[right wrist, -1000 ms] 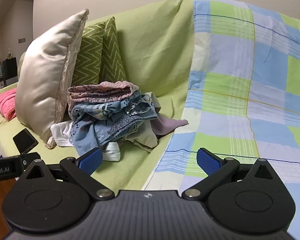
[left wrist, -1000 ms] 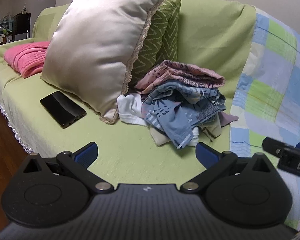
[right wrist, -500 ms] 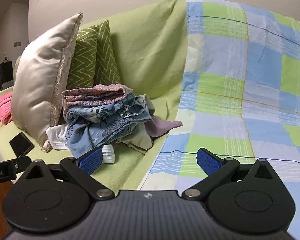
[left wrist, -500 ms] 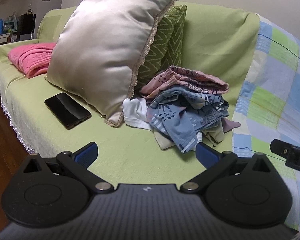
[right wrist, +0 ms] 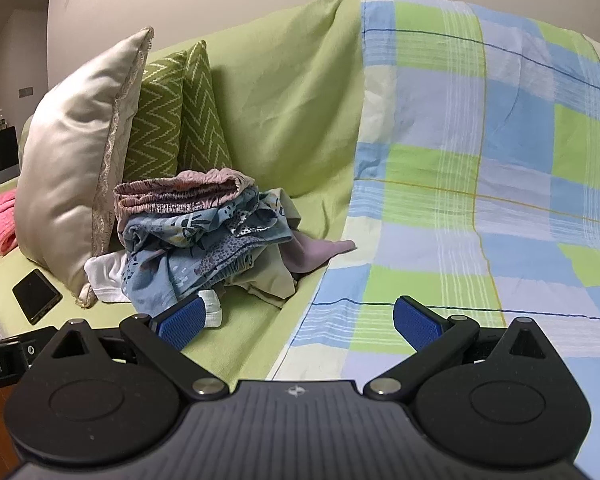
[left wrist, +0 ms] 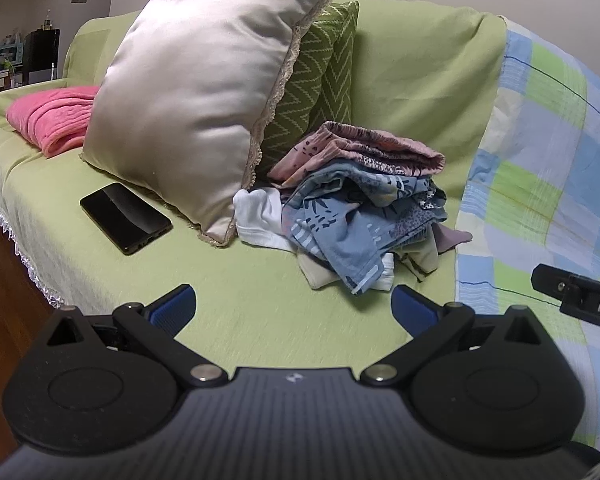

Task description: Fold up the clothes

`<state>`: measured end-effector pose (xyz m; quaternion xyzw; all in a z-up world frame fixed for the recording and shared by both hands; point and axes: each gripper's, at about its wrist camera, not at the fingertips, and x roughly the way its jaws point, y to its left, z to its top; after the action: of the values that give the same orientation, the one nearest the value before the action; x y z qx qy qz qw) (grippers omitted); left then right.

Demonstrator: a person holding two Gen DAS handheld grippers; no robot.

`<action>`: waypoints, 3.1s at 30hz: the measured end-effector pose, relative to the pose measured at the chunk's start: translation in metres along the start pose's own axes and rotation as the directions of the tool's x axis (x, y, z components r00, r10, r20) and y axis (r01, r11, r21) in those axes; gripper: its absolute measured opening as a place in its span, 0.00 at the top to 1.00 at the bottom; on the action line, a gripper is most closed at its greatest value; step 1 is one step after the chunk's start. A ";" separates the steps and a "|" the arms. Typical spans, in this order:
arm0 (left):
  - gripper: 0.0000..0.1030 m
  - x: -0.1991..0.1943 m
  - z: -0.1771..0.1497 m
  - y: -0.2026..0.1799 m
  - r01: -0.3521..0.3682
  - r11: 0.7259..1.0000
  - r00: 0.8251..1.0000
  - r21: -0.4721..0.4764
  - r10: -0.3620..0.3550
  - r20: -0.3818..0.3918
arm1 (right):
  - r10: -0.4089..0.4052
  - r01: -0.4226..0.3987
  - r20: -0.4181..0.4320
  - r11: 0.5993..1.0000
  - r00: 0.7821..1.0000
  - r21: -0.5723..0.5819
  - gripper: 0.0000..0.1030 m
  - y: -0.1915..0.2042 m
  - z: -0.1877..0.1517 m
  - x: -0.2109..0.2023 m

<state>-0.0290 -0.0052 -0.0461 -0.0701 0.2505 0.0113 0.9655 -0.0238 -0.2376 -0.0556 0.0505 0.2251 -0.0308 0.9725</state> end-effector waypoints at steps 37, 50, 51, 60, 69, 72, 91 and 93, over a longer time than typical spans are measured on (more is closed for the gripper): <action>0.01 0.025 0.000 -0.001 0.007 1.000 0.987 0.000 -0.007 -0.162 | -0.004 0.005 -0.129 1.000 0.992 0.003 0.00 0.001 0.000 0.022; 0.01 0.028 0.000 0.000 -0.009 1.000 0.982 -0.004 0.008 -0.187 | -0.015 0.013 -0.132 1.000 0.991 -0.016 0.00 0.005 0.001 0.023; 0.01 0.028 0.000 -0.001 -0.013 1.000 0.982 -0.001 0.013 -0.187 | -0.015 0.013 -0.132 1.000 0.991 -0.016 0.00 0.005 0.001 0.023; 0.01 0.036 0.001 -0.005 -0.066 0.997 0.971 0.051 0.076 -0.227 | -0.012 0.010 -0.132 1.000 0.991 -0.013 0.00 0.004 0.001 0.023; 0.01 0.060 0.000 -0.013 -0.148 0.960 0.951 0.238 0.204 -0.230 | -0.011 0.009 -0.133 1.000 0.991 -0.015 0.00 0.004 0.001 0.023; 0.01 0.065 0.001 -0.012 -0.150 0.956 0.950 0.251 0.210 -0.232 | -0.011 0.009 -0.137 1.000 0.991 -0.018 0.00 0.005 0.001 0.024; 0.01 0.078 0.000 -0.011 -0.142 0.955 0.945 0.262 0.209 -0.251 | -0.005 0.002 -0.151 1.000 0.988 -0.018 0.00 0.004 0.001 0.027; 0.01 0.078 0.001 -0.012 -0.139 0.955 0.946 0.262 0.206 -0.249 | -0.003 0.001 -0.152 1.000 0.988 -0.016 0.00 0.004 0.000 0.027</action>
<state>0.0401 -0.0177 -0.0814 0.0690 0.3860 0.0562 0.9182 0.0009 -0.2350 -0.0668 0.0448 0.2987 -0.0262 0.9529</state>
